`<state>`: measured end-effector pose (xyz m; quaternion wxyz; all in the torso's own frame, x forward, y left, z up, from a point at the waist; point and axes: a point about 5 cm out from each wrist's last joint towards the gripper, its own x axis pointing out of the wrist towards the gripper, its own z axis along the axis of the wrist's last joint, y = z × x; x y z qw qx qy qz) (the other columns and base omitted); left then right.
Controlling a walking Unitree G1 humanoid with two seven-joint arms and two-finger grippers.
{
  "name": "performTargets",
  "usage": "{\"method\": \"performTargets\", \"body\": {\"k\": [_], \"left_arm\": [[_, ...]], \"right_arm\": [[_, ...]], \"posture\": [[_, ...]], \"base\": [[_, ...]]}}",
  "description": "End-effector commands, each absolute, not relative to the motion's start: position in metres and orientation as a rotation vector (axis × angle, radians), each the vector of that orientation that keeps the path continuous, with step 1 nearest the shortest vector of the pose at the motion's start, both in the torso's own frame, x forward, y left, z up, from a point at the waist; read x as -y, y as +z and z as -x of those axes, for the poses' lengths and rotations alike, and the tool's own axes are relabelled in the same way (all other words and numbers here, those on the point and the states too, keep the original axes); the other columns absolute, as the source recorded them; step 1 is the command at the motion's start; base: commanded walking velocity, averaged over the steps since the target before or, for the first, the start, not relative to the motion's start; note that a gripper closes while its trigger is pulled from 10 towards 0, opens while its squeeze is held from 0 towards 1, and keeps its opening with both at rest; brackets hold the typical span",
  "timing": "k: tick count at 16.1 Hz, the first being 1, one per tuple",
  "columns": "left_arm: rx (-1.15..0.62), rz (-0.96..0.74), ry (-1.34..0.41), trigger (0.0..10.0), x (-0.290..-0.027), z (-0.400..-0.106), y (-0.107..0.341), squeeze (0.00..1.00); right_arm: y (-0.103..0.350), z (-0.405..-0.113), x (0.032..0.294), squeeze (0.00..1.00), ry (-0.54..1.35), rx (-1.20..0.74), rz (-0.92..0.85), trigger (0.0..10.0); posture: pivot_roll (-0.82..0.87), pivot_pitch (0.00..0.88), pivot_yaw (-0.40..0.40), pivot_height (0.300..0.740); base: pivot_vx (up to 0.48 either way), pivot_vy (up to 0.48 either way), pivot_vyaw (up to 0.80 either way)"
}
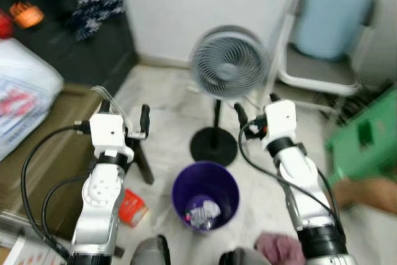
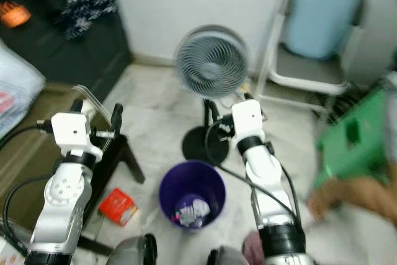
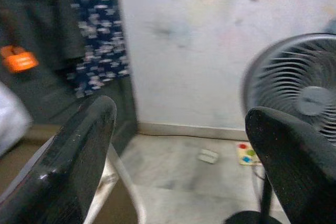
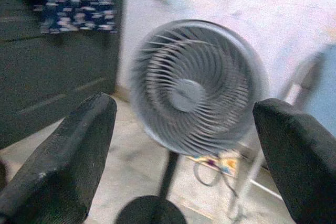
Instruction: Clean up the room
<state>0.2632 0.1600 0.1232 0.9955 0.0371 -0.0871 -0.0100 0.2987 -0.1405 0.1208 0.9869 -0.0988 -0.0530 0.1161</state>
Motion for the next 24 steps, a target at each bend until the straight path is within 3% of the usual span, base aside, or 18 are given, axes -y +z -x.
{"method": "performTargets", "body": {"k": [1,16,24], "left_arm": [[0.172,-0.086,-0.003,10.0,-0.163,-0.263,0.122,0.00],[0.177,-0.099,-0.016,10.0,-0.166,-0.267,0.124,0.00],[0.157,-0.169,0.121,10.0,-0.189,-0.260,0.123,0.00]], "right_arm": [[0.125,-0.301,0.134,0.00,0.259,0.114,0.189,10.0],[0.126,-0.304,0.128,0.00,0.280,0.114,0.172,10.0],[0.129,-0.309,0.126,0.00,0.262,0.124,0.155,10.0]], "posture": [[-0.16,0.036,0.028,0.740],[-0.16,0.043,0.022,0.740],[-0.14,0.049,0.031,0.740]], "base": [[0.000,0.000,0.80],[0.000,0.000,0.80],[0.000,0.000,0.80]]}}
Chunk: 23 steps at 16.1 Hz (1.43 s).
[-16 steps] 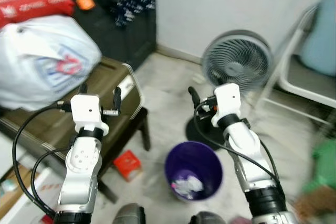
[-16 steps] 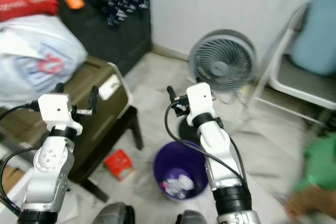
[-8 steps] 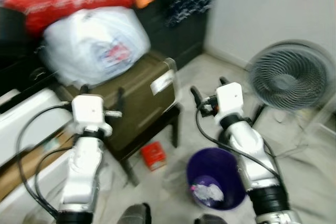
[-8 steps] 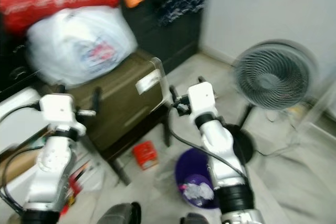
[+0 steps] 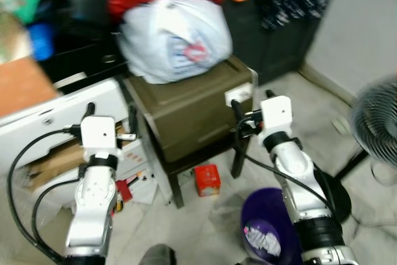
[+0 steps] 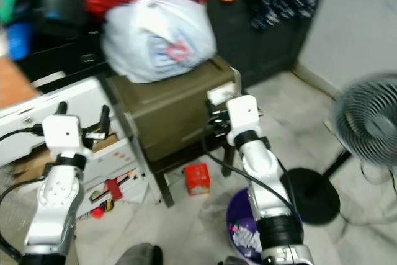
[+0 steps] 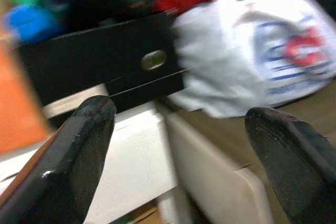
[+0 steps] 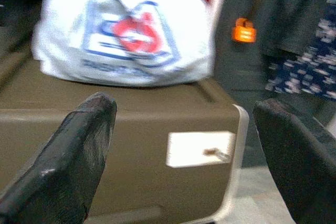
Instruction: Clean up the room
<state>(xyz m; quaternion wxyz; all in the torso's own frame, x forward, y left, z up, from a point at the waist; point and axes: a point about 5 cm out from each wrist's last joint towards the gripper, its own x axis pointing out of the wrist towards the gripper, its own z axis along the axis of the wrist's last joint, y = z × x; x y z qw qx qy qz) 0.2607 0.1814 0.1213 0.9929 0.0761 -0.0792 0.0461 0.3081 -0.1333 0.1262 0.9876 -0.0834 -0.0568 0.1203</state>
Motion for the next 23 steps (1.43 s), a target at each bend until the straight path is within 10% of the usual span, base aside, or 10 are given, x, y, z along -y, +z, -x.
{"method": "performTargets", "body": {"k": [1,14,23], "left_arm": [[0.156,-0.147,0.111,10.0,-0.192,-0.257,0.123,0.00],[0.051,-0.120,0.161,10.0,-0.210,-0.244,0.109,0.00],[0.037,-0.075,0.075,10.0,-0.200,-0.225,0.093,0.00]], "right_arm": [[0.129,-0.309,0.126,0.00,0.262,0.124,0.151,10.0],[0.130,-0.318,0.130,0.00,0.198,0.127,0.127,10.0],[0.091,-0.252,0.174,0.00,0.110,-0.042,0.135,10.0]], "posture": [[-0.14,0.049,0.031,0.740],[-0.12,0.027,0.038,0.740],[-0.12,0.000,0.033,0.740]], "base": [[0.000,0.000,0.80],[0.000,0.000,0.55],[0.000,0.000,0.27]]}}
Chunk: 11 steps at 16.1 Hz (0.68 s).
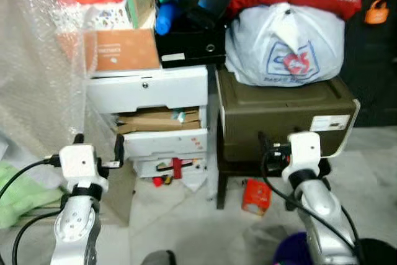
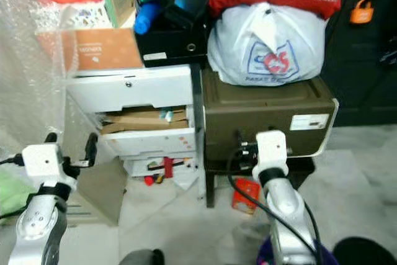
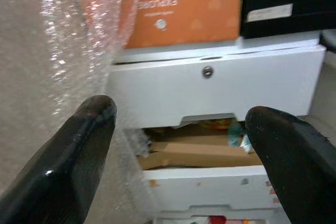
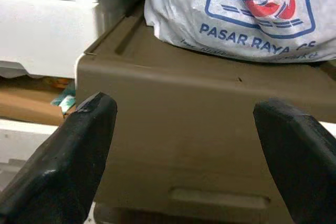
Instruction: Clean up the room
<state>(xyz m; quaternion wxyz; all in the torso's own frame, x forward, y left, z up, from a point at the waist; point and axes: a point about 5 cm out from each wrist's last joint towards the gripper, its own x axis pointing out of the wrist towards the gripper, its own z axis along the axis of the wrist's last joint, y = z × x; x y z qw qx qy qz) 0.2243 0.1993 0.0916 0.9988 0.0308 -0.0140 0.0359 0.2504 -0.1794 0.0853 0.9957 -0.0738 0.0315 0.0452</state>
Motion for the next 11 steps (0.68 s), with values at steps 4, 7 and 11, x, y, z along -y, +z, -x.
{"method": "performTargets", "body": {"k": [4,7,11], "left_arm": [[0.074,-0.004,0.020,10.0,-0.188,-0.231,0.096,0.00],[0.087,0.067,-0.049,10.0,-0.179,-0.228,0.100,0.00],[0.075,0.078,0.007,10.0,-0.185,-0.233,0.103,0.00]], "right_arm": [[0.100,-0.250,0.183,0.00,0.078,-0.059,0.168,10.0],[0.116,-0.252,0.166,0.00,0.150,-0.018,0.207,10.0],[0.110,-0.254,0.151,0.00,0.231,-0.123,0.130,10.0]], "posture": [[-0.15,0.012,0.041,0.740],[-0.15,0.036,0.045,0.740],[-0.15,0.086,0.066,0.740]], "base": [[0.000,0.000,0.00],[0.000,0.000,0.27],[0.000,0.000,0.80]]}}
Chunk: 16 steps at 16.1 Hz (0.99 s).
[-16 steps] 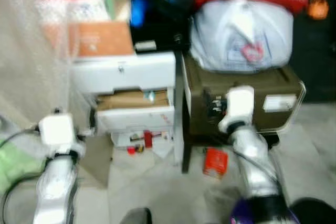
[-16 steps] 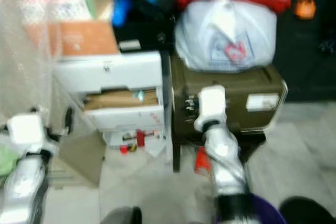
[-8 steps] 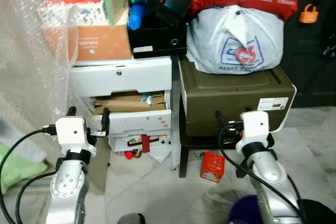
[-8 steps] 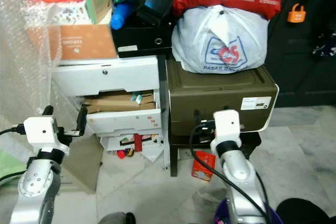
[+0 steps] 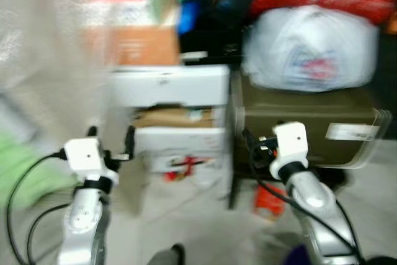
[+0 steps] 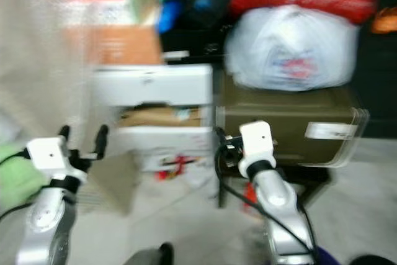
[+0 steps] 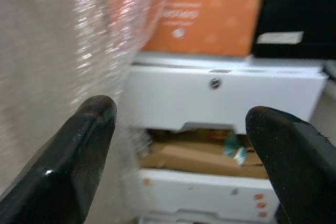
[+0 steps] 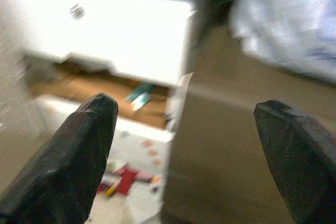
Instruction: Clean up the room
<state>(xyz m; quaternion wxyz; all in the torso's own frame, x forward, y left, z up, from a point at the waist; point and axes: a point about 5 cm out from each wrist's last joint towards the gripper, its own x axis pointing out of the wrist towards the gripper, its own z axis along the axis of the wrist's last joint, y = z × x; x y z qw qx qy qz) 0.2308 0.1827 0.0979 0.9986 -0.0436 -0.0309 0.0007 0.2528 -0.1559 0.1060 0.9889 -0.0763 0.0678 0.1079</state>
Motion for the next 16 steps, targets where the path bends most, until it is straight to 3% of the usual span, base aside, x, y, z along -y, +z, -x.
{"method": "performTargets", "body": {"k": [1,5,12,16], "left_arm": [[0.071,0.055,0.005,10.0,-0.185,-0.234,0.105,0.00],[0.047,-0.014,0.080,10.0,-0.189,-0.234,0.106,0.00],[0.028,-0.036,0.118,10.0,-0.190,-0.240,0.107,0.00],[0.048,-0.063,0.121,10.0,-0.190,-0.242,0.110,0.00]], "right_arm": [[0.110,-0.259,0.147,0.00,0.267,-0.135,0.143,10.0],[0.126,-0.275,0.128,0.00,0.251,-0.013,0.147,10.0],[0.132,-0.294,0.128,0.00,0.191,0.018,0.119,10.0],[0.130,-0.297,0.124,0.00,0.197,0.005,0.077,10.0]], "posture": [[-0.14,0.090,0.053,0.740],[-0.12,0.095,0.013,0.740],[-0.12,0.113,-0.003,0.740],[-0.12,0.108,-0.003,0.740]], "base": [[0.000,0.000,0.80],[0.000,0.000,0.80],[0.000,0.000,0.80],[0.000,0.000,0.15]]}}
